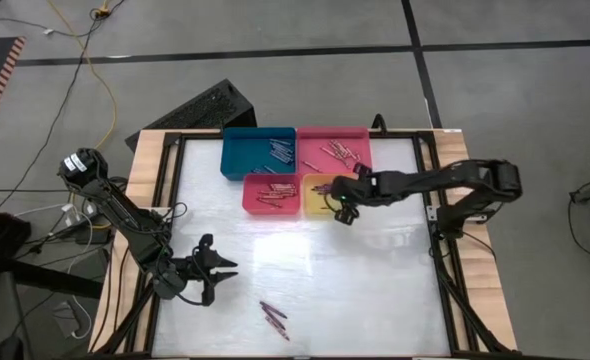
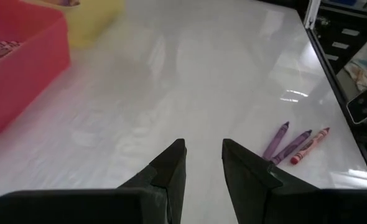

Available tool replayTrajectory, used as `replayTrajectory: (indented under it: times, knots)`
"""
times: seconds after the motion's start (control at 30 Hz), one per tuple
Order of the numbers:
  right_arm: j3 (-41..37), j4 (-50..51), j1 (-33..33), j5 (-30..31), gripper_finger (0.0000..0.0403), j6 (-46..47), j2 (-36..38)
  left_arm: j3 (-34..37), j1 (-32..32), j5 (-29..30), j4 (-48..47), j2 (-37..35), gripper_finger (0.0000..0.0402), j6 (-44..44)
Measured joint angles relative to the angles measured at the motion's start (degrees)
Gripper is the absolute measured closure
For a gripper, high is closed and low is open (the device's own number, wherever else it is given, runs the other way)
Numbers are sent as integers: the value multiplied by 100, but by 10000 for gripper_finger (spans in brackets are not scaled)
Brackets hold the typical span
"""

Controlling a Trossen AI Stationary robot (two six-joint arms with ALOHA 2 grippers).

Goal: Sort crayons
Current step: Put the violet crayon into the yellow bin

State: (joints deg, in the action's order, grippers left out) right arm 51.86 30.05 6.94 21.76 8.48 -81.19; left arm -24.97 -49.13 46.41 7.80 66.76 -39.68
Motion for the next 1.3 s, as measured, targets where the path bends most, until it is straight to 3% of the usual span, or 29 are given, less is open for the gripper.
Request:
replayTrajectory:
  times: [0.3, 0.43, 0.67, 0.87, 0.97, 1.1, 1.3]
  knots:
    - [0, -317, 550, -926, 396, -109, -972, 0, 0, 49, -133, -2, 307, -62]
    - [0, -357, 667, -997, 383, -103, -1080, 0, 0, 51, -165, -1, 307, -63]
    - [51, -327, 684, -997, 323, -104, -668, 0, 0, 53, -189, 0, 307, -64]
    - [444, -211, 592, -1447, 285, 162, 12, 0, -2, 53, -187, 0, 307, -122]
    - [609, -362, 352, -1819, 277, 668, 322, 0, 0, 53, -185, 0, 307, -171]
    - [647, -1035, -435, -1895, 275, 1007, 503, 0, 0, 53, -187, 0, 307, -173]
    - [647, -2161, -1937, -1002, 276, 1343, 126, 0, -2, 36, -186, 0, 307, -173]
